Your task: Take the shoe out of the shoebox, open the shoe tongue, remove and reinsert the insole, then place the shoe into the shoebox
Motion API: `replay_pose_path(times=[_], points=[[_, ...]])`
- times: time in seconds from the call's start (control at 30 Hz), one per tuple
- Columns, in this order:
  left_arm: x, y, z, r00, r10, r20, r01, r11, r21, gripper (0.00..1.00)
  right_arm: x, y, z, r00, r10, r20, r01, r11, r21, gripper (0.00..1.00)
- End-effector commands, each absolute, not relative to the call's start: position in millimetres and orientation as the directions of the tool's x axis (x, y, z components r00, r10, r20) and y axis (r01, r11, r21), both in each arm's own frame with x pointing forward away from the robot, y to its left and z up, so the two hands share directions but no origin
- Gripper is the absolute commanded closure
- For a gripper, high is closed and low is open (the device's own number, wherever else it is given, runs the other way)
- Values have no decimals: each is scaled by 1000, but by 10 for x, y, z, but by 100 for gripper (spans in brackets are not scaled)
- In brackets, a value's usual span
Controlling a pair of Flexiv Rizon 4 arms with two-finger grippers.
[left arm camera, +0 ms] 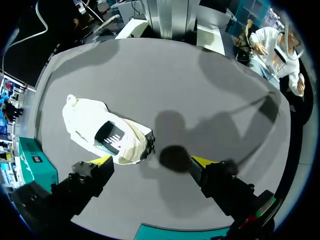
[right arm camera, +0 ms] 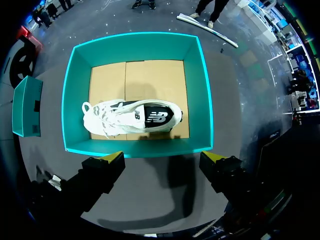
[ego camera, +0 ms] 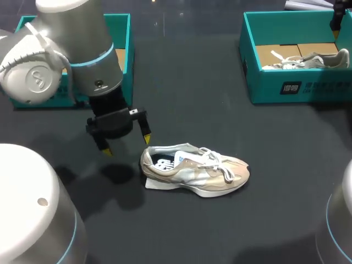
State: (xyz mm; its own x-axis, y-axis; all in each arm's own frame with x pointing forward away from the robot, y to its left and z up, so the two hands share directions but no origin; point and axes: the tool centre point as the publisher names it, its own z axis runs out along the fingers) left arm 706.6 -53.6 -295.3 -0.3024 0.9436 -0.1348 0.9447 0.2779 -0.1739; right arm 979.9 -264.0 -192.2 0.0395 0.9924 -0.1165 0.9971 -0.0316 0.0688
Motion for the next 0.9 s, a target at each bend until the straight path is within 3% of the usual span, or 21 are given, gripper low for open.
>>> replay_pose_path(times=[0.03,0.33,0.4,0.83,0.9], points=[[7032,-430,-2917,-380,892,-244,914,322,-248,0,9799,-2637,-1922,40,992,-116,997,-32,69,0],[7009,-113,-2962,-746,627,-223,638,579,-507,0,9799,-2637,-1922,40,992,-116,997,-32,69,0],[7019,-67,-2989,-875,474,-101,452,724,-521,0,9799,-2637,-1922,40,992,-116,997,-32,69,0],[7019,-67,-2989,-875,474,-101,452,724,-521,0,9799,-2637,-1922,40,992,-116,997,-32,69,0],[7028,-56,-3045,-907,415,-73,381,732,-565,0,9799,-2637,-1922,40,992,-116,997,-32,69,0]])
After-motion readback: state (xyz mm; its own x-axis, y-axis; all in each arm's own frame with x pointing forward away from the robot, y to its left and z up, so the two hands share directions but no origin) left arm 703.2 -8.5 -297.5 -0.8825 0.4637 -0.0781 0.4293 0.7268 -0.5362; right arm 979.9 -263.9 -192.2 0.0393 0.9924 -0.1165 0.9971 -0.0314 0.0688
